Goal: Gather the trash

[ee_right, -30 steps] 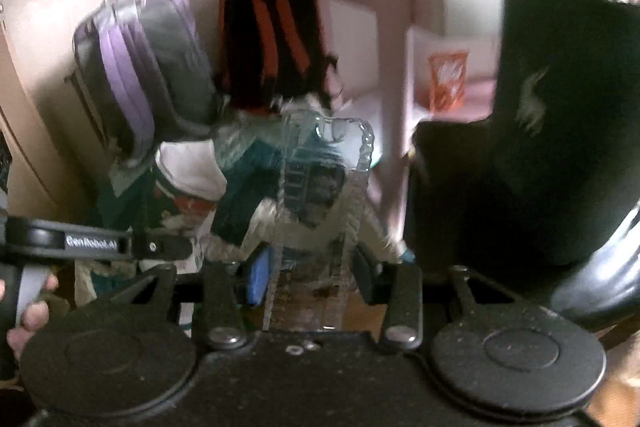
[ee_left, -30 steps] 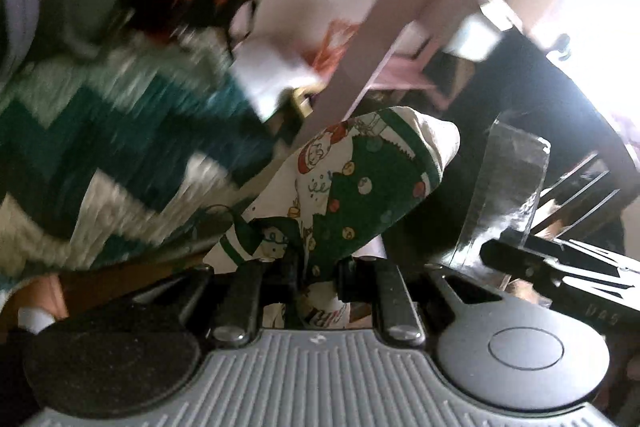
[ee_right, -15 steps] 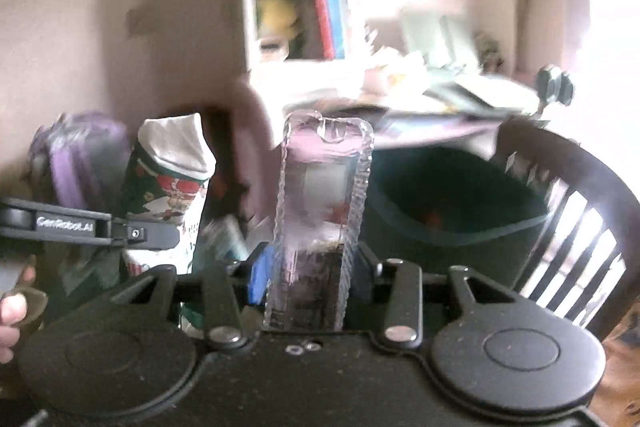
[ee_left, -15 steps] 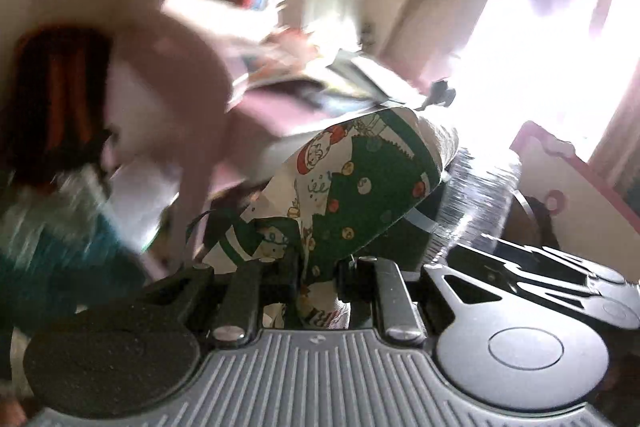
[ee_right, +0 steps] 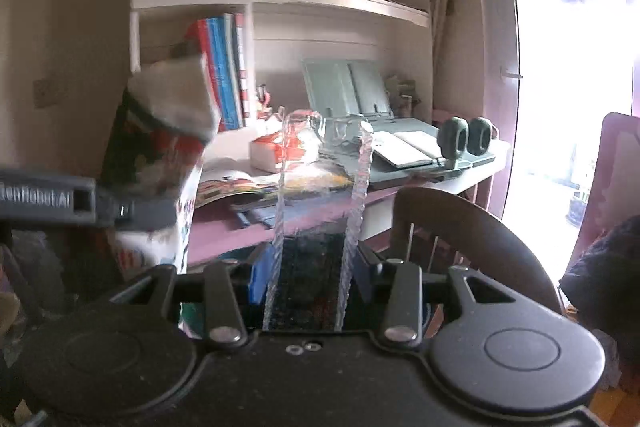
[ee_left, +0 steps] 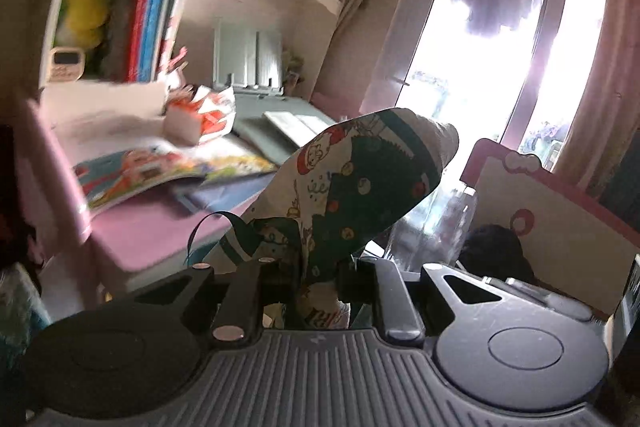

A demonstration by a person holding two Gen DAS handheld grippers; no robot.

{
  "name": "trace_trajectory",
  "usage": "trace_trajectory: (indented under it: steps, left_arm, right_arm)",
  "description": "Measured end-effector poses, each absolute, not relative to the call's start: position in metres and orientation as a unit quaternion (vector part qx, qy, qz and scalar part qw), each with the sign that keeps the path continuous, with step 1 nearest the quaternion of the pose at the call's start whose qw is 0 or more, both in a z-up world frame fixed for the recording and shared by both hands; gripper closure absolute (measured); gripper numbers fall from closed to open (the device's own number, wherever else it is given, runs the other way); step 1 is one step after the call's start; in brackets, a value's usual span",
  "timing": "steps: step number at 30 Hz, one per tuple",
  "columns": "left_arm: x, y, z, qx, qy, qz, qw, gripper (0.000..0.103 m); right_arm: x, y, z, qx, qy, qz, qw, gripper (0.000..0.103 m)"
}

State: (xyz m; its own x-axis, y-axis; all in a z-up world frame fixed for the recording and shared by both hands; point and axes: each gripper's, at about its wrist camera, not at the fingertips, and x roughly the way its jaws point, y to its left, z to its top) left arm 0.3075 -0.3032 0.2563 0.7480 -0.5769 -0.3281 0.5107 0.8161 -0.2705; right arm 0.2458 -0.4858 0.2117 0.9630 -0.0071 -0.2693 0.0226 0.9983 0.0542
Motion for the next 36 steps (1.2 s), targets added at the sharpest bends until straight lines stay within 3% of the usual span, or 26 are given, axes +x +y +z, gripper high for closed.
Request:
trace_trajectory:
  steps: [5,23,25,27,36]
  left_arm:
    - [0.329,-0.334,0.252,-0.075,0.197,-0.296,0.932,0.087]
    - [0.387,-0.367,0.159,0.014,0.313,-0.257,0.914,0.086]
    - [0.39,-0.367,0.155,0.021,0.319,-0.249,0.914,0.082]
    - [0.392,-0.367,0.152,0.022,0.325,-0.248,0.913,0.071]
    - [0.382,-0.355,0.155,0.006,0.32,-0.25,0.914,0.04]
  right_arm:
    - [0.27,-0.503,0.199,0.028,0.151,-0.017,0.988,0.061]
    - [0.326,-0.506,0.153,0.019,0.224,0.014,0.974,0.058]
    - [0.326,-0.504,0.15,0.015,0.231,0.012,0.973,0.057]
    - [0.328,-0.505,0.148,0.012,0.237,0.009,0.971,0.056]
    - [0.322,-0.508,0.142,0.007,0.253,-0.013,0.967,0.051]
